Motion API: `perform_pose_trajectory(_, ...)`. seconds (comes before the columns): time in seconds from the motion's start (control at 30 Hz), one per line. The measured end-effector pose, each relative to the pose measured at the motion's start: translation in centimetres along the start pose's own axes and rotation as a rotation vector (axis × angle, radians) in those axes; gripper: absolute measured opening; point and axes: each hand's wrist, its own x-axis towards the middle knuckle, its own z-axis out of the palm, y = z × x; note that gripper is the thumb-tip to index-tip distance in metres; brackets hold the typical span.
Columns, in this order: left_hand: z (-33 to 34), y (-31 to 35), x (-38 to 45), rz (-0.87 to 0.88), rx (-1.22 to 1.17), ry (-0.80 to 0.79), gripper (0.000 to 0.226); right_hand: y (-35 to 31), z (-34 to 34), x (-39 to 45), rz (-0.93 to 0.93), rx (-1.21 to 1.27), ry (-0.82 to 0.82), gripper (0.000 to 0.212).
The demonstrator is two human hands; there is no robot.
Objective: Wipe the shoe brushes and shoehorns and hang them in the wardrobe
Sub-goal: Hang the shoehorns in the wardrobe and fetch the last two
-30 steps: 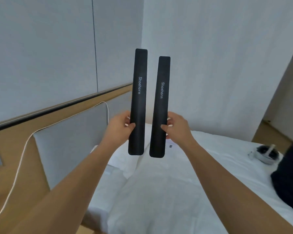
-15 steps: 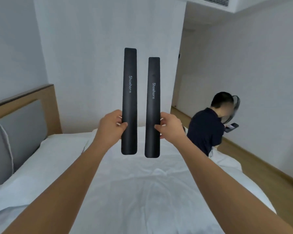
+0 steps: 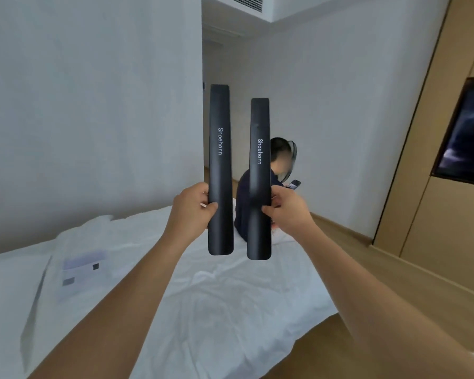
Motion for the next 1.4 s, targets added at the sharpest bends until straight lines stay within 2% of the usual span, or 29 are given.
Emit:
perform_pose_trajectory(0.5,19.1,8.9,7.0,0.155,-0.017,-0.126,0.008,11.2,-16.0,2.8,0.102,0.020,0.188,0.034)
perform_pose_trajectory(0.67,25.6,11.5,8.6,0.197,-0.049,-0.150,0.013,15.7,-21.2,4.1,0.126,-0.061,0.188,0.026)
perform_pose_trajectory(1.03,39.2,15.4,13.8,0.213,-0.164,-0.317,0.010,26.2,-28.9,7.6,0.193,-0.079,0.283,0.027)
perform_pose_trajectory(1.2,46.9,16.0,17.6,0.237,-0.223,-0.399,0.009,31.6,-32.3,10.1,0.259,-0.103,0.325,0.027)
perform_pose_trajectory(1.4,57.9,17.2,24.1,0.282,-0.323,-0.506,0.012,38.3,-38.0,14.6,0.342,-0.161,0.456,0.027)
